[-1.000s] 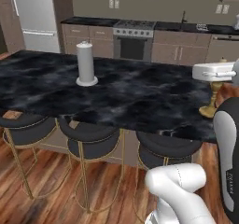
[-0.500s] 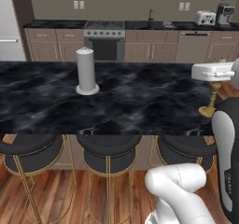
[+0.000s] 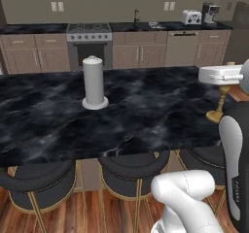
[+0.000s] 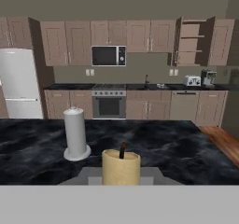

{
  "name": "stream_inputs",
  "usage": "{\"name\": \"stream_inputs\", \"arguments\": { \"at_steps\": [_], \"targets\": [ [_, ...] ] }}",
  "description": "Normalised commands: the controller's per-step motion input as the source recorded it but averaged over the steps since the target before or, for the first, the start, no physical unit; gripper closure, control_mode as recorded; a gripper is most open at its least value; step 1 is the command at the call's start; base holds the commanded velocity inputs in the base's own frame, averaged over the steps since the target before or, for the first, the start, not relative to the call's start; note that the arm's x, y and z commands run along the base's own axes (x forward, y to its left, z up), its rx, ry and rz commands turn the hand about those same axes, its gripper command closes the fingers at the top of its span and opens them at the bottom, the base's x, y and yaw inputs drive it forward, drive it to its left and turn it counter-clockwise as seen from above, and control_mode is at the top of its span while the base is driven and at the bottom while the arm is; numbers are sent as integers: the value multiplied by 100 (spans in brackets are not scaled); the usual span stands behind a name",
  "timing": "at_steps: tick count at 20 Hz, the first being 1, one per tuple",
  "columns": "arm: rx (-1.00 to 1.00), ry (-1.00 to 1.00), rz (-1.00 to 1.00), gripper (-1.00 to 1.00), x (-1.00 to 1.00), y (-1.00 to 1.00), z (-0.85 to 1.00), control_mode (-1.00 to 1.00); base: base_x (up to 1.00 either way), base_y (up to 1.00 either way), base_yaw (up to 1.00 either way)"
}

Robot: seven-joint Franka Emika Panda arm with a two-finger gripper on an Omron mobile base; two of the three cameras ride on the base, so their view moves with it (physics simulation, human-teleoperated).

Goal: Get the candle and the beer from the cabinet and move them to the dining counter.

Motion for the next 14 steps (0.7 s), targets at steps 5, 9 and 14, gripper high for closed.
{"name": "stream_inputs", "arguments": {
  "at_steps": [5, 9, 14],
  "targets": [
    [0, 0, 0, 100, 0, 0, 0, 100, 52, 44, -22],
    [0, 0, 0, 100, 0, 0, 0, 100, 21, 6, -9],
    [0, 0, 0, 100, 0, 0, 0, 100, 23, 2, -4]
  ]
}}
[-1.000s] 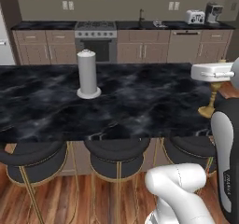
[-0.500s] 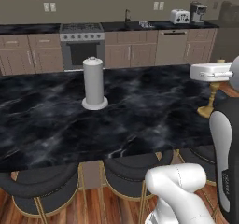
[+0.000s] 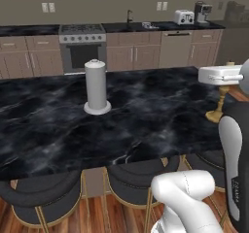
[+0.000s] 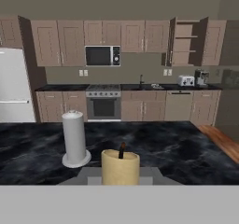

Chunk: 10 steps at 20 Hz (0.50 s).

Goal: Get the candle and the beer from the cabinet and move them to the dining counter.

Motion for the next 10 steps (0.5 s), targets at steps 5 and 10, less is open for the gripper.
{"name": "stream_inputs", "arguments": {
  "at_steps": [5, 10],
  "targets": [
    [0, 0, 0, 100, 0, 0, 0, 100, 43, 5, -7],
    [0, 0, 0, 100, 0, 0, 0, 100, 47, 5, -14]
  ]
}}
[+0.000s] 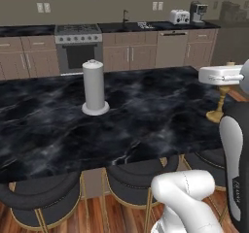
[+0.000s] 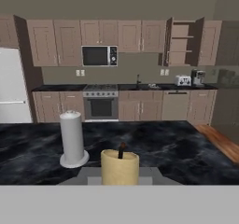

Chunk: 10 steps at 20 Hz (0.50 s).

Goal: Get the candle and the beer from the cabinet and move them to the dining counter.

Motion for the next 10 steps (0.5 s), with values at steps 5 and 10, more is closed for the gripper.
{"name": "stream_inputs", "arguments": {
  "at_steps": [5, 10],
  "targets": [
    [0, 0, 0, 100, 0, 0, 0, 100, 32, 0, -12],
    [0, 0, 0, 100, 0, 0, 0, 100, 18, 0, -7]
  ]
}}
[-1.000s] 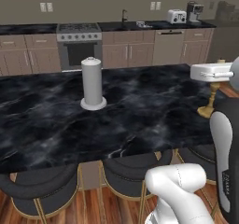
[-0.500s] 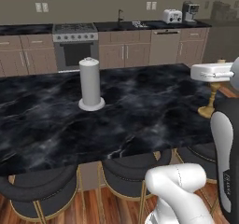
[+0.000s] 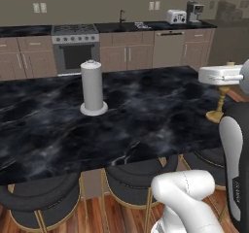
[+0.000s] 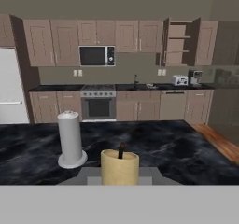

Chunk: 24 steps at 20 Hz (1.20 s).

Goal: Get the candle and the beer from the cabinet and move them to the dining counter.

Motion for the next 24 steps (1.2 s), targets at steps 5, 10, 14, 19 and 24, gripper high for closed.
{"name": "stream_inputs", "arguments": {
  "at_steps": [5, 10, 14, 19, 24],
  "targets": [
    [-1, 0, 1, 100, 35, -2, -11, -100, 3, 0, -1],
    [-1, 0, 15, 100, 53, -40, -34, -100, 0, 0, 0],
    [0, 3, 17, 100, 64, -41, -51, -100, 0, 0, 0],
    [0, 2, 24, 100, 64, -35, -61, -100, 0, 0, 0],
    [0, 9, 26, 100, 71, -26, -56, -100, 0, 0, 0]
  ]
}}
